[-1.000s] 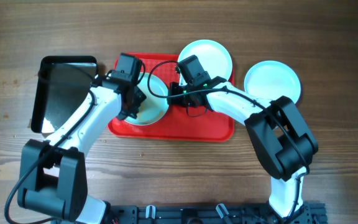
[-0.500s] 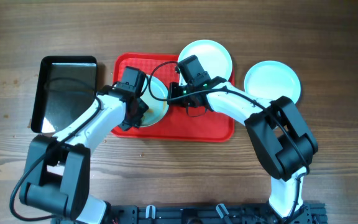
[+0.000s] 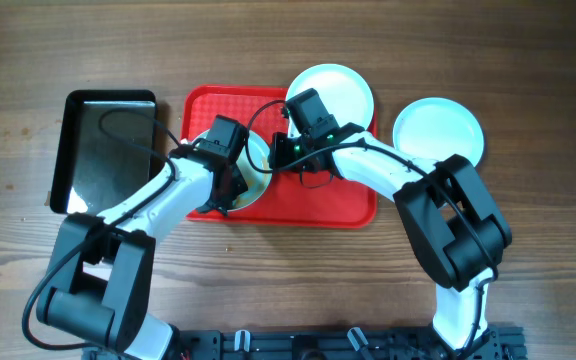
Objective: Clean dirty plates on tray and stack at the side
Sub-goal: 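Scrub the plate's left side with the sponge in the left gripper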
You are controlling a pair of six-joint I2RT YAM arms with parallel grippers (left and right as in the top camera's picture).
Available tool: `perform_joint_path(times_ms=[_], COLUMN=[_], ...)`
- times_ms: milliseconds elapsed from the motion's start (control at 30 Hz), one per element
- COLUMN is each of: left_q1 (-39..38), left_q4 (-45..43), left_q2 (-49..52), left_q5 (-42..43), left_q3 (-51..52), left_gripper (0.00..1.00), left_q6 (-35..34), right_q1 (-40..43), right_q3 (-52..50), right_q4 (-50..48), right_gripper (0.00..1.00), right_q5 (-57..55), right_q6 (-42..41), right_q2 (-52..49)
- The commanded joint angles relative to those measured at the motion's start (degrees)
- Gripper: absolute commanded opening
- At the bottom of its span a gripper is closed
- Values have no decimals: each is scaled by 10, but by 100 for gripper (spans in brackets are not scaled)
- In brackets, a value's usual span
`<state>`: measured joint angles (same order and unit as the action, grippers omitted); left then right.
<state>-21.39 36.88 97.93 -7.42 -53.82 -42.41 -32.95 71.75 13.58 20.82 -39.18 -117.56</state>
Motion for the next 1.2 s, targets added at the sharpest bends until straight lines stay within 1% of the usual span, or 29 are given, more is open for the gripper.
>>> perform_joint_path(times_ms=[0,33,67,100,133,200,300,400,567,600,667,767,833,900,933,1033,1100,1167], left_q1=[-4,-4,-4,-4,-4,-4,-4,-4,-4,-4,-4,-2,2,7,12,21,24,23], left_q4=[10,16,25,40,48,44,15,-21,-37,-38,-49,-82,-115,-156,-187,-235,-255,-247], left_q2=[22,22,22,22,22,22,22,22,22,22,22,22,22,22,22,22,22,20], left_q5=[-62,-63,-72,-91,-110,-129,-158,-158,-155,-149,-125,-70,-38,-36,-46,-92,-122,-154], left_q3=[17,17,17,17,17,17,17,17,17,17,17,17,17,17,17,17,17,11], left_gripper=[4,4,4,4,4,4,4,4,4,4,4,4,4,4,4,4,4,4], left_q6=[12,3,-21,-62,-82,-82,-82,-75,-73,-59,-11,113,181,222,232,232,231,224], right_q1=[-1,-1,-1,-1,-1,-1,-1,-1,-1,-1,-1,-1,-1,-1,-1,-1,-1,-1], right_q3=[-2,-2,-2,-2,-2,-2,-2,-2,-2,-2,-2,-2,-2,-2,-2,-2,-2,-2], right_q4=[1,0,0,0,0,0,0,0,0,0,-1,0,0,0,0,0,0,0], right_gripper=[4,5,4,4,4,4,4,4,4,4,4,4,4,4,4,4,4,4], right_q5=[-13,-13,-13,-13,-13,-13,-13,-13,-13,-13,-12,-12,-12,-12,-12,-12,-12,-12], right_q6=[2,2,2,2,2,2,2,2,2,2,2,2,2,2,3,4,6,6], right_q2=[-16,-16,-16,-16,-16,-16,-16,-16,-16,-16,-16,-16,-16,-16,-16,-16,-16,-16])
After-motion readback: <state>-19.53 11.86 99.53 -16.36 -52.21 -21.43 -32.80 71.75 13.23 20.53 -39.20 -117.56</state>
